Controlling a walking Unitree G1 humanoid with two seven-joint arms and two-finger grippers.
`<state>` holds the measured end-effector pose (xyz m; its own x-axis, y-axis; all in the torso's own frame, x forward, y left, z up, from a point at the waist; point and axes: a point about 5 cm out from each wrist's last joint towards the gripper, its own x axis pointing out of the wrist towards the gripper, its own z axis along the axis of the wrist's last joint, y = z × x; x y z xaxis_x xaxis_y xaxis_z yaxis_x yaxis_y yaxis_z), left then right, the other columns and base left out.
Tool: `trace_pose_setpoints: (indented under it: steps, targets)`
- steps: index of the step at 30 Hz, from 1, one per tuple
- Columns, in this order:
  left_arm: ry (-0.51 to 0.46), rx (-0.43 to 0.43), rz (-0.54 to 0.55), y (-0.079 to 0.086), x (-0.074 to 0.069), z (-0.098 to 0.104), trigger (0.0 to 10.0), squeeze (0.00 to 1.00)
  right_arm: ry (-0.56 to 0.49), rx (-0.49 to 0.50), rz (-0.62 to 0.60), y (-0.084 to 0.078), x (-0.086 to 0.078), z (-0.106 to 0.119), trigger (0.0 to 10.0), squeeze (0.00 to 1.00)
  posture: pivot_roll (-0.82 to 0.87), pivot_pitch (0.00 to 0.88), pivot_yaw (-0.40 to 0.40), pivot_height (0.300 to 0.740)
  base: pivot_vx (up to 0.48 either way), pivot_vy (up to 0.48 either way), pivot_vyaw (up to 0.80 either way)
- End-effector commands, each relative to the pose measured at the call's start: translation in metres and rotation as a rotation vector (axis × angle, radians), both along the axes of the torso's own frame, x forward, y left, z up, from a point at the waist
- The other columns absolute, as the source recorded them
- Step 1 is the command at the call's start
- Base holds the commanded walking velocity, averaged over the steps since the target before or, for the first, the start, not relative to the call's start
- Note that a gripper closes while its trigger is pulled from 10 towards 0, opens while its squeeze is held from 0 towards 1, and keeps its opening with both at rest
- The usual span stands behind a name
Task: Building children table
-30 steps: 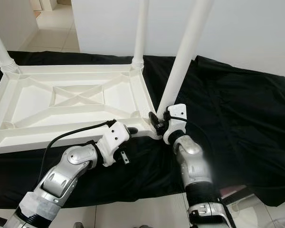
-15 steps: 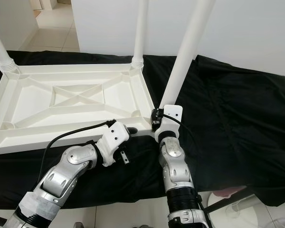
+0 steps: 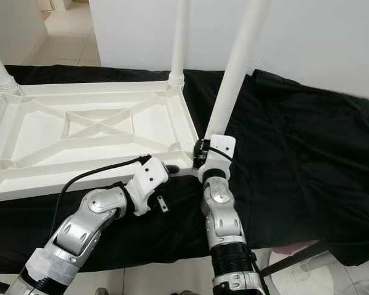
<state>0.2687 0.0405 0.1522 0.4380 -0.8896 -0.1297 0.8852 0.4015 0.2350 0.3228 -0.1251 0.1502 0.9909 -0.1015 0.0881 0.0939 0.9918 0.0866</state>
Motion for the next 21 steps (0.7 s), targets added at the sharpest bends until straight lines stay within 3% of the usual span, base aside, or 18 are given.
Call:
trace_pose_setpoints:
  steps: [1, 6, 7, 8, 9, 13, 21]
  targets:
    - [-0.010, 0.002, 0.019, -0.002, 0.002, 0.001, 10.0, 0.00, -0.002, -0.001, -0.007, -0.003, -0.001, 0.000, 10.0, 1.00, -0.06, 0.091, -0.074, 0.740, 0.000, 0.000, 0.00]
    - [-0.008, -0.001, 0.019, -0.003, 0.001, 0.001, 10.0, 0.00, -0.025, -0.043, 0.033, -0.011, -0.002, 0.004, 10.0, 1.00, -0.06, 0.091, -0.071, 0.740, 0.000, 0.000, 0.00]
    - [-0.008, -0.002, 0.017, -0.003, 0.001, 0.001, 10.0, 0.00, -0.034, -0.059, 0.072, -0.016, -0.003, 0.005, 10.0, 0.65, -0.06, 0.091, -0.070, 0.740, 0.000, 0.000, 0.00]
    - [-0.008, -0.002, 0.017, -0.003, 0.001, 0.001, 10.0, 0.00, -0.034, -0.059, 0.072, -0.016, -0.003, 0.005, 10.0, 0.65, -0.06, 0.091, -0.070, 0.740, 0.000, 0.000, 0.00]
    - [-0.008, -0.001, 0.015, -0.003, 0.002, 0.001, 10.0, 0.00, -0.042, -0.069, 0.115, -0.021, -0.003, 0.006, 10.0, 0.00, -0.07, 0.090, -0.065, 0.740, 0.000, 0.000, 0.00]
    - [-0.013, 0.004, 0.011, -0.004, 0.003, 0.001, 10.0, 0.00, -0.051, -0.142, 0.251, -0.030, -0.004, 0.006, 10.0, 0.00, -0.07, 0.088, -0.061, 0.740, 0.000, 0.000, 0.00]
    - [-0.026, 0.011, -0.004, -0.004, 0.006, 0.004, 10.0, 0.00, -0.032, -0.245, 0.480, -0.033, -0.001, -0.002, 10.0, 0.00, -0.07, 0.069, -0.039, 0.740, 0.000, 0.000, 0.00]
